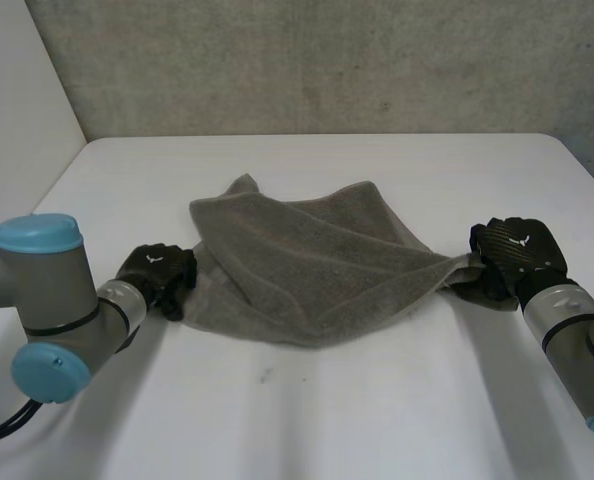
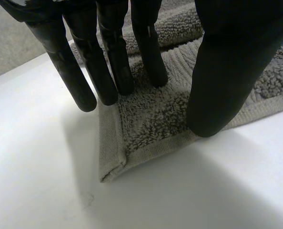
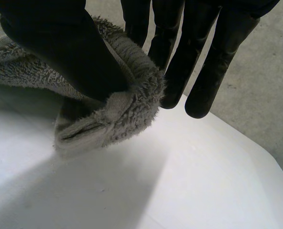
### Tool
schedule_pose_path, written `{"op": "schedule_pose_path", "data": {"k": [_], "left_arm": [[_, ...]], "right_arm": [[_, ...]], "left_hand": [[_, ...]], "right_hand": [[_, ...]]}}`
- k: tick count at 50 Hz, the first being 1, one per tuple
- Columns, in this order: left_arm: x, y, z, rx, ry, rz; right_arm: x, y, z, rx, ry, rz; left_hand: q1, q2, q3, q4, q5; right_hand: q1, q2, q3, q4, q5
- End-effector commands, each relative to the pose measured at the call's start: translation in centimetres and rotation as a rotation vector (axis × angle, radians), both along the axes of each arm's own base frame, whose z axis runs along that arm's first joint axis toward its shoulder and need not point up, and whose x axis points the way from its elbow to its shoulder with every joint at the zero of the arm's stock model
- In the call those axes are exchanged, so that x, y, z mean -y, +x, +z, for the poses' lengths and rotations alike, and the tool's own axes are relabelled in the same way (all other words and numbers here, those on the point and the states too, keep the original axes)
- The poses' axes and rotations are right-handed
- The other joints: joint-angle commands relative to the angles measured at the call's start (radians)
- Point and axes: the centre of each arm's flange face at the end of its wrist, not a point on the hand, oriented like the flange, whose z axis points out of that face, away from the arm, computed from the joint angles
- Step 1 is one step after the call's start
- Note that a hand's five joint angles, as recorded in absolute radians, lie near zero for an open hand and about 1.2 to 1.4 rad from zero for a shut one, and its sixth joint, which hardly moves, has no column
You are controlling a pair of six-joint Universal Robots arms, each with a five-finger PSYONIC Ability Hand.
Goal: Fold the towel.
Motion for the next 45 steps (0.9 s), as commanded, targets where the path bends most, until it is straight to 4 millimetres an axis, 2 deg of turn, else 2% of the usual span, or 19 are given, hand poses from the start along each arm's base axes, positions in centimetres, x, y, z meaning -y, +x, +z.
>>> {"op": "schedule_pose_path", "data": {"k": [1,7,9,10,12,20,24,27,29,32,34,35,37,38,39,40,41,42,45], "left_arm": [[0.0,-0.1,-0.5,0.028,-0.001,-0.014],[0.0,-0.1,-0.3,0.026,-0.008,-0.009],[0.0,-0.2,0.7,0.016,-0.029,0.002],[0.0,-0.2,0.7,0.016,-0.029,0.002],[-0.3,-0.2,2.6,0.01,-0.078,0.017],[-1.8,0.4,6.9,0.004,-0.178,0.081],[-2.7,0.8,7.9,0.007,-0.19,0.094],[-3.5,1.1,8.6,0.013,-0.201,0.102],[-4.1,1.4,9.2,0.018,-0.208,0.105],[-5.3,2.2,10.6,0.026,-0.211,0.132],[-6.7,3.1,12.3,0.051,-0.204,0.167],[-6.8,3.1,12.4,0.051,-0.204,0.167],[-8.6,4.1,14.9,0.081,-0.213,0.203],[-8.6,4.1,14.9,0.081,-0.213,0.203],[-9.4,4.4,16.1,0.087,-0.23,0.211],[-9.4,4.4,16.1,0.087,-0.23,0.211],[-10.2,4.6,17.4,0.088,-0.257,0.209],[-11.0,4.7,18.6,0.091,-0.289,0.201],[-11.8,5.0,20.1,0.106,-0.343,0.194]], "right_arm": [[0.0,0.0,0.0,-0.001,0.001,0.0],[0.0,0.0,0.0,-0.001,0.002,0.0],[0.0,0.0,-0.1,-0.002,0.004,0.0],[0.0,0.0,-0.1,-0.002,0.004,0.0],[-0.1,0.0,0.0,-0.002,0.006,0.0],[-0.1,0.0,0.2,-0.001,0.001,-0.001],[-0.2,0.1,0.7,-0.001,-0.007,0.003],[-0.3,-0.1,2.2,-0.015,-0.033,0.002],[-0.9,-0.3,4.1,-0.08,-0.046,0.01],[-1.4,-0.4,5.2,-0.127,-0.05,0.02],[-2.5,-0.7,7.6,-0.231,-0.057,0.041],[-2.5,-0.7,7.7,-0.232,-0.057,0.041],[-3.7,-0.9,10.1,-0.312,-0.062,0.061],[-3.7,-0.9,10.2,-0.313,-0.062,0.062],[-4.3,-1.0,11.5,-0.346,-0.077,0.07],[-4.8,-1.1,13.0,-0.372,-0.102,0.074],[-4.8,-1.1,13.0,-0.372,-0.102,0.074],[-5.3,-1.1,14.3,-0.392,-0.123,0.077],[-6.0,-1.0,16.6,-0.415,-0.175,0.081]], "left_hand": [[0.134,0.133,0.134,0.135,0.145],[0.431,0.43,0.43,0.431,0.441],[0.606,0.606,0.606,0.607,0.617],[0.607,0.606,0.606,0.607,0.617],[0.607,0.606,0.606,0.607,0.617],[0.607,0.606,0.606,0.607,0.617],[0.607,0.606,0.606,0.607,0.617],[0.607,0.606,0.606,0.607,0.617],[0.607,0.606,0.606,0.607,0.617],[0.607,0.606,0.606,0.607,0.617],[0.607,0.606,0.606,0.607,0.617],[0.607,0.606,0.606,0.607,0.617],[0.607,0.606,0.606,0.607,0.617],[0.607,0.606,0.606,0.607,0.617],[0.607,0.606,0.606,0.607,0.617],[0.607,0.606,0.606,0.607,0.617],[0.607,0.606,0.606,0.607,0.617],[0.607,0.606,0.606,0.607,0.617],[0.607,0.606,0.606,0.607,0.617]], "right_hand": [[0.424,0.219,0.21,0.207,0.238],[0.424,0.219,0.21,0.207,0.238],[0.424,0.219,0.21,0.207,0.238],[0.424,0.219,0.21,0.207,0.238],[0.424,0.219,0.21,0.207,0.238],[0.424,0.219,0.21,0.207,0.238],[0.424,0.219,0.21,0.207,0.238],[0.424,0.219,0.21,0.207,0.238],[0.424,0.219,0.21,0.207,0.238],[0.424,0.219,0.21,0.207,0.238],[0.424,0.219,0.21,0.207,0.238],[0.424,0.219,0.21,0.207,0.238],[0.424,0.219,0.21,0.207,0.238],[0.424,0.219,0.21,0.207,0.238],[0.424,0.219,0.21,0.207,0.238],[0.424,0.219,0.21,0.207,0.238],[0.424,0.219,0.21,0.207,0.238],[0.424,0.219,0.21,0.207,0.238],[0.424,0.219,0.21,0.207,0.238]]}}
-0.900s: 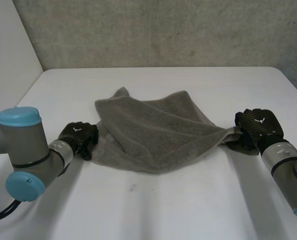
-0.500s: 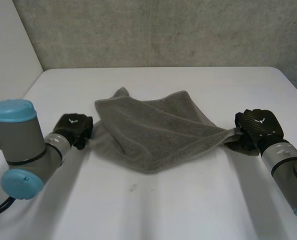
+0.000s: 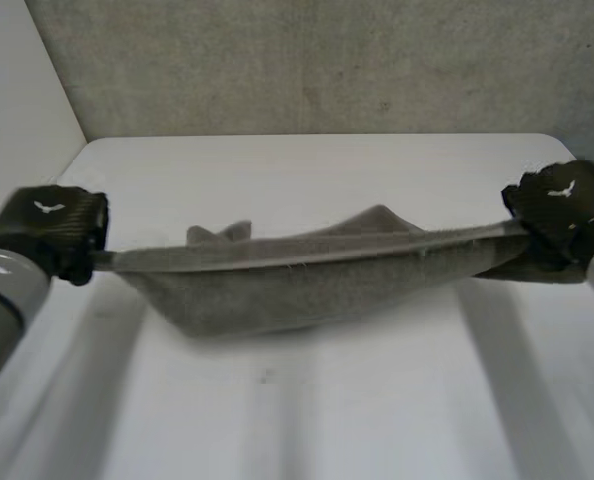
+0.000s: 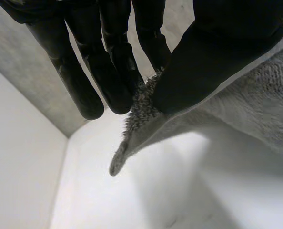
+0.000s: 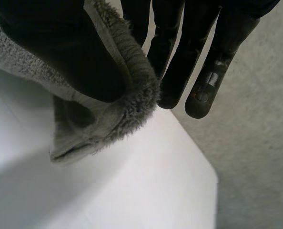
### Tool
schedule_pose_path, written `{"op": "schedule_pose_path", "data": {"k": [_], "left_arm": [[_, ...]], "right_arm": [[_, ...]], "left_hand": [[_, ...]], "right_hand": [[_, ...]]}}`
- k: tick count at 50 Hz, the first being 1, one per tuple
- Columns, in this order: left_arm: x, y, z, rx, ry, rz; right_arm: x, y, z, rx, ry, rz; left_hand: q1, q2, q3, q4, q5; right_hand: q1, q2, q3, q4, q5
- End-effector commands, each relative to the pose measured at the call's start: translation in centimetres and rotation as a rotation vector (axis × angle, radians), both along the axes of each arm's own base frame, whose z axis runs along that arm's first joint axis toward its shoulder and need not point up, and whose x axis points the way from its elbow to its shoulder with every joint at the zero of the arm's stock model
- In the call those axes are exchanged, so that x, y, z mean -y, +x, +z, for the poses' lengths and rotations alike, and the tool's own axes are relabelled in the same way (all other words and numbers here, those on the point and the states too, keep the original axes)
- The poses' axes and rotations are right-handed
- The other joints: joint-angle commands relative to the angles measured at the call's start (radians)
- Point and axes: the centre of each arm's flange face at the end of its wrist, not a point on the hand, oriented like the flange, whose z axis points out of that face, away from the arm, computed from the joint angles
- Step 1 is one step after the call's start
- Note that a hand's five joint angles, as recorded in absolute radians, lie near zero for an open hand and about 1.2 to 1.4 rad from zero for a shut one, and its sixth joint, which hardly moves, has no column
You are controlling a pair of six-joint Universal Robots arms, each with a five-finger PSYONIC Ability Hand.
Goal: Fold the towel.
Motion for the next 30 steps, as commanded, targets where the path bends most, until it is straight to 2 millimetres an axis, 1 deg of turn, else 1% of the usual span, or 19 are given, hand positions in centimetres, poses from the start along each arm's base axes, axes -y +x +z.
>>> {"op": "schedule_pose_path", "data": {"k": [1,3,9,11,12,13,14,15,17,20,21,22,23,25,26,27,28,29,30], "left_arm": [[-3.2,1.0,4.9,0.042,-0.112,-0.001],[-3.3,1.0,5.2,0.073,-0.13,-0.005],[-2.7,0.7,4.0,0.117,-0.091,-0.022],[-1.1,0.1,1.4,0.148,-0.003,-0.031],[-1.1,0.1,1.4,0.148,-0.002,-0.031],[0.0,-0.2,0.0,0.162,0.043,-0.034],[1.1,-0.6,-1.5,0.176,0.087,-0.038],[1.1,-0.6,-1.5,0.176,0.087,-0.038],[3.5,-1.6,-3.8,0.195,0.14,-0.044],[4.8,-2.2,-4.3,0.196,0.141,-0.047],[6.6,-2.8,-4.3,0.192,0.118,-0.04],[8.2,-3.3,-3.6,0.179,0.076,-0.031],[8.3,-3.3,-3.6,0.179,0.075,-0.031],[11.6,-4.5,-0.6,0.134,-0.067,-0.018],[11.6,-4.5,-0.6,0.133,-0.068,-0.017],[13.0,-5.0,1.7,0.095,-0.164,-0.009],[13.0,-5.0,1.7,0.094,-0.165,-0.009],[14.2,-5.5,4.3,0.056,-0.273,-0.002],[15.1,-5.9,7.0,0.015,-0.393,0.006]], "right_arm": [[-2.3,-0.1,6.0,-0.102,-0.097,0.032],[-2.4,-0.1,7.7,-0.102,-0.143,0.032],[-2.0,0.0,7.4,-0.123,-0.124,0.04],[-0.5,0.3,4.5,-0.175,-0.032,0.057],[0.3,0.7,2.9,-0.204,0.016,0.07],[0.3,0.7,2.9,-0.204,0.017,0.07],[1.1,0.9,1.4,-0.233,0.059,0.077],[1.1,0.9,1.4,-0.234,0.06,0.077],[2.5,1.9,-0.9,-0.282,0.11,0.11],[4.4,3.0,-2.0,-0.307,0.108,0.114],[4.5,3.0,-2.1,-0.307,0.108,0.114],[5.6,3.5,-2.1,-0.315,0.088,0.099],[5.6,3.6,-2.1,-0.315,0.087,0.099],[8.0,4.7,-0.4,-0.305,-0.02,0.048],[8.0,4.7,-0.4,-0.305,-0.021,0.048],[9.0,5.5,1.5,-0.28,-0.125,0.029],[10.1,6.1,3.8,-0.24,-0.252,0.01],[10.1,6.1,3.9,-0.239,-0.254,0.009],[11.2,6.5,6.6,-0.191,-0.411,-0.014]], "left_hand": [[0.208,0.181,0.182,0.178,0.196],[0.208,0.181,0.182,0.178,0.196],[0.208,0.181,0.182,0.178,0.196],[0.208,0.181,0.182,0.178,0.196],[0.208,0.181,0.182,0.178,0.196],[0.208,0.181,0.182,0.178,0.196],[0.208,0.181,0.182,0.178,0.196],[0.208,0.181,0.182,0.178,0.196],[0.208,0.181,0.182,0.178,0.196],[0.208,0.181,0.182,0.178,0.196],[0.208,0.181,0.182,0.178,0.196],[0.208,0.181,0.182,0.178,0.196],[0.208,0.181,0.182,0.178,0.196],[0.208,0.181,0.182,0.178,0.196],[0.208,0.181,0.182,0.178,0.196],[0.208,0.181,0.182,0.178,0.196],[0.208,0.181,0.182,0.178,0.196],[0.208,0.181,0.182,0.178,0.196],[0.208,0.181,0.182,0.178,0.196]], "right_hand": [[0.424,0.219,0.21,0.202,0.236],[0.424,0.219,0.21,0.202,0.236],[0.424,0.219,0.21,0.202,0.236],[0.424,0.219,0.21,0.202,0.236],[0.424,0.219,0.21,0.202,0.236],[0.424,0.219,0.21,0.202,0.236],[0.424,0.219,0.21,0.202,0.236],[0.424,0.219,0.21,0.202,0.236],[0.424,0.219,0.21,0.202,0.236],[0.424,0.219,0.21,0.202,0.236],[0.424,0.219,0.21,0.202,0.236],[0.424,0.219,0.21,0.202,0.236],[0.424,0.219,0.21,0.202,0.236],[0.424,0.219,0.21,0.202,0.236],[0.424,0.219,0.21,0.202,0.236],[0.424,0.219,0.21,0.202,0.236],[0.424,0.219,0.21,0.202,0.236],[0.424,0.219,0.21,0.202,0.236],[0.424,0.219,0.21,0.202,0.236]]}}
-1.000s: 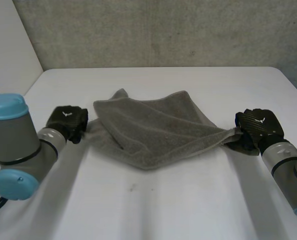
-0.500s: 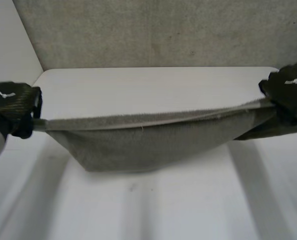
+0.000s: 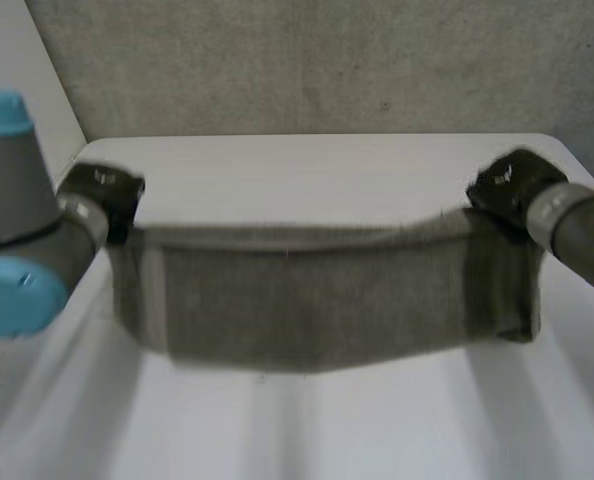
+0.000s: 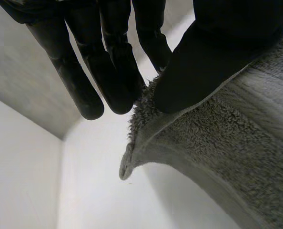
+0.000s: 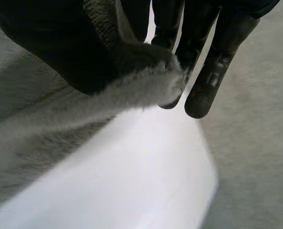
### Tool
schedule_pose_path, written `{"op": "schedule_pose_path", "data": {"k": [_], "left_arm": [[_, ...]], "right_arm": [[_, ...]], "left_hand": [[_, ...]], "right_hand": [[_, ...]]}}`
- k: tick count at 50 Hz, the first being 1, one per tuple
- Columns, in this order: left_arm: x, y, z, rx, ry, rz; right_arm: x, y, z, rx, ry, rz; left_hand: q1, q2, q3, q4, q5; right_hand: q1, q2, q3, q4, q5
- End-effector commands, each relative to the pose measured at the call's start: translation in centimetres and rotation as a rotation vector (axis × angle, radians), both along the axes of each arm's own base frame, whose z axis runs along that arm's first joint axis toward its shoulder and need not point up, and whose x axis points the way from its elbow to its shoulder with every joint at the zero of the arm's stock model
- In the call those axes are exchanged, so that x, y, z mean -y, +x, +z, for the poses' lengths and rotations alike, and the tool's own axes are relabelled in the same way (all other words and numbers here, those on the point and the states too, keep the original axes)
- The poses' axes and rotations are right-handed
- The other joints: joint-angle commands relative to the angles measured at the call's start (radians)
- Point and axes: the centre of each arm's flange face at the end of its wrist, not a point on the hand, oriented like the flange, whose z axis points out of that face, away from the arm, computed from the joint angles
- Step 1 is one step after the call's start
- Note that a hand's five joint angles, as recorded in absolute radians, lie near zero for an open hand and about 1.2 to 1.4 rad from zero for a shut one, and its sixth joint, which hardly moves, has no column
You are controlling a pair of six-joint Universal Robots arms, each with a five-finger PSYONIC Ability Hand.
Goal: Fold the towel.
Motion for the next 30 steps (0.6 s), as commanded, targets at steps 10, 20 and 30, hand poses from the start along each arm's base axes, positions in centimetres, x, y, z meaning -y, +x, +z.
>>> {"op": "schedule_pose_path", "data": {"k": [10,20,30], "left_arm": [[4.7,-2.8,20.3,-0.36,-0.952,-0.013],[4.8,-2.4,12.0,-0.325,-0.707,-0.01],[3.4,-1.9,-2.6,-0.206,-0.31,-0.005]], "right_arm": [[3.5,2.6,19.5,0.379,-1.166,-0.009],[3.6,2.9,12.5,0.297,-0.888,0.071],[2.9,3.0,-3.1,0.237,-0.371,0.111]], "left_hand": [[0.208,0.18,0.181,0.178,0.196],[0.208,0.18,0.181,0.178,0.196],[0.208,0.18,0.181,0.178,0.196]], "right_hand": [[0.424,0.219,0.21,0.202,0.236],[0.424,0.219,0.21,0.202,0.236],[0.424,0.219,0.21,0.202,0.236]]}}
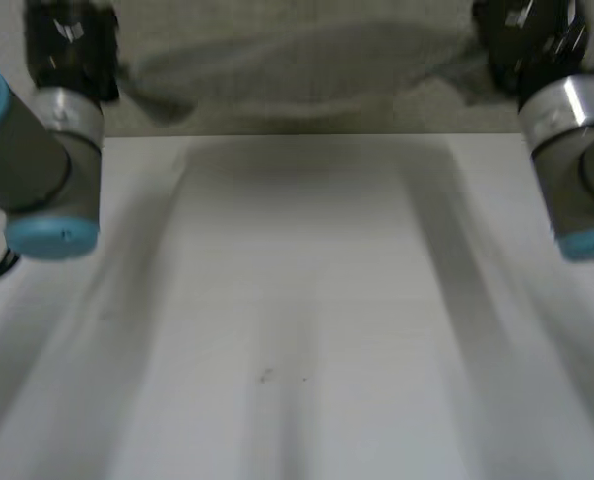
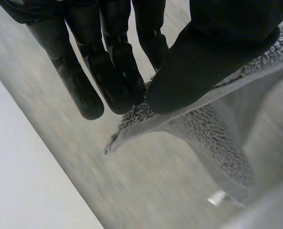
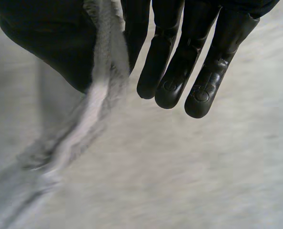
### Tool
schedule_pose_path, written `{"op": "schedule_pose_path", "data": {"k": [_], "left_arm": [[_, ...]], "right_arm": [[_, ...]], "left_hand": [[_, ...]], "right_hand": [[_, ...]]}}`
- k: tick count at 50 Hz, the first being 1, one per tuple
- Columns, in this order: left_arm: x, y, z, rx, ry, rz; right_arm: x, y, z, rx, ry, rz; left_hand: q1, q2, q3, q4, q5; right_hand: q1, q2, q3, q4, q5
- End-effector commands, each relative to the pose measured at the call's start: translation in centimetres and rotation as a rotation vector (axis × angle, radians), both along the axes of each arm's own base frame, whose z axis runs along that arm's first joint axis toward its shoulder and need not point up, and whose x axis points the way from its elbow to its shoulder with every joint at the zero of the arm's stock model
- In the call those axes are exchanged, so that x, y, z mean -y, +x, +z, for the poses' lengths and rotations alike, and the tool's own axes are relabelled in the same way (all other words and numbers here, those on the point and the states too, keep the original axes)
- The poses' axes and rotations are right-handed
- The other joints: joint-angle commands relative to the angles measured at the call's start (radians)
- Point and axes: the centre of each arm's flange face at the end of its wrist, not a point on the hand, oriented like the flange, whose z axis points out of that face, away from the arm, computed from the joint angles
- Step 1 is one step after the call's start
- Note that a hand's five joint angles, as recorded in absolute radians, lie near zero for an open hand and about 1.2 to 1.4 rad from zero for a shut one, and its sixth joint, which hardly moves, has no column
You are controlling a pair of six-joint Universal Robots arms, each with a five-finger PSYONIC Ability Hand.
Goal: Fold the towel.
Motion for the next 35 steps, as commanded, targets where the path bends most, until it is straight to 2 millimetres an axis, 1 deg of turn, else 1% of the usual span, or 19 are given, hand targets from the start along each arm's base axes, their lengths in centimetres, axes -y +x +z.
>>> {"op": "schedule_pose_path", "data": {"k": [1,3,4,5,6,8,12,14,15,16,17,19,20,22,23,25,27,31,35], "left_arm": [[-1.1,0.4,-10.1,0.093,0.272,-0.008],[-2.1,0.6,-13.6,0.13,0.373,-0.01],[-2.1,0.6,-13.7,0.131,0.373,-0.01],[-2.7,0.8,-15.1,0.148,0.419,-0.01],[-2.7,0.8,-15.1,0.149,0.419,-0.01],[-4.1,1.4,-17.1,0.183,0.494,-0.005],[-5.8,2.2,-17.7,0.209,0.561,0.002],[-8.3,3.2,-16.6,0.232,0.627,0.007],[-8.3,3.2,-16.6,0.232,0.627,0.007],[-9.5,3.8,-16.0,0.244,0.669,0.015],[-9.6,3.8,-16.0,0.244,0.67,0.015],[-12.0,5.0,-14.8,0.27,0.753,0.023],[-12.0,5.0,-14.8,0.27,0.753,0.023],[-14.6,5.9,-13.1,0.294,0.817,0.025],[-14.6,5.9,-13.1,0.294,0.817,0.025],[-15.8,6.3,-12.3,0.312,0.846,0.024],[-17.8,7.0,-11.1,0.377,0.906,0.011],[-18.9,7.3,-10.5,0.458,0.945,-0.003],[-17.7,7.0,-10.0,0.496,0.88,-0.005]], "right_arm": [[-0.9,-0.2,-10.6,-0.068,0.342,0.042],[-1.8,-0.4,-14.7,-0.103,0.464,0.04],[-1.8,-0.4,-14.7,-0.103,0.464,0.04],[-2.2,-0.6,-16.0,-0.115,0.507,0.037],[-2.8,-0.8,-16.9,-0.129,0.545,0.036],[-3.5,-1.0,-17.6,-0.145,0.586,0.033],[-5.0,-1.5,-18.0,-0.17,0.67,0.029],[-6.9,-2.1,-16.8,-0.194,0.754,0.026],[-6.9,-2.1,-16.8,-0.194,0.754,0.026],[-8.0,-2.5,-16.3,-0.21,0.81,0.025],[-9.0,-2.8,-15.8,-0.229,0.87,0.022],[-10.0,-3.3,-15.3,-0.249,0.935,0.019],[-10.0,-3.3,-15.3,-0.249,0.936,0.019],[-11.5,-4.6,-14.2,-0.275,1.059,-0.005],[-11.6,-4.6,-14.2,-0.275,1.06,-0.005],[-13.1,-5.6,-12.3,-0.309,1.122,-0.02],[-13.8,-6.0,-11.5,-0.338,1.135,-0.017],[-14.4,-6.4,-10.6,-0.389,1.127,-0.016],[-13.9,-6.3,-10.2,-0.406,1.077,-0.013]], "left_hand": [[0.207,0.179,0.18,0.177,0.189],[0.207,0.179,0.18,0.177,0.189],[0.207,0.179,0.18,0.177,0.189],[0.207,0.179,0.18,0.177,0.189],[0.207,0.179,0.18,0.177,0.189],[0.207,0.179,0.18,0.177,0.189],[0.207,0.179,0.18,0.177,0.189],[0.207,0.179,0.18,0.177,0.189],[0.207,0.179,0.18,0.177,0.189],[0.207,0.179,0.18,0.177,0.189],[0.207,0.179,0.18,0.177,0.189],[0.207,0.179,0.18,0.177,0.189],[0.207,0.179,0.18,0.177,0.189],[0.207,0.179,0.18,0.177,0.189],[0.207,0.179,0.18,0.177,0.189],[0.207,0.179,0.18,0.177,0.189],[0.207,0.179,0.18,0.177,0.189],[0.207,0.179,0.18,0.177,0.189],[0.207,0.179,0.18,0.177,0.189]], "right_hand": [[0.424,0.219,0.21,0.202,0.229],[0.424,0.219,0.21,0.202,0.229],[0.424,0.219,0.21,0.202,0.229],[0.424,0.219,0.21,0.202,0.229],[0.424,0.219,0.21,0.202,0.229],[0.424,0.219,0.21,0.202,0.229],[0.424,0.219,0.21,0.202,0.229],[0.424,0.219,0.21,0.202,0.229],[0.424,0.219,0.21,0.202,0.229],[0.424,0.219,0.21,0.202,0.229],[0.424,0.219,0.21,0.202,0.229],[0.424,0.219,0.21,0.202,0.229],[0.424,0.219,0.21,0.202,0.229],[0.424,0.219,0.21,0.202,0.229],[0.424,0.219,0.21,0.202,0.229],[0.424,0.219,0.21,0.202,0.229],[0.424,0.219,0.21,0.202,0.229],[0.424,0.219,0.21,0.202,0.229],[0.424,0.219,0.21,0.202,0.229]]}}
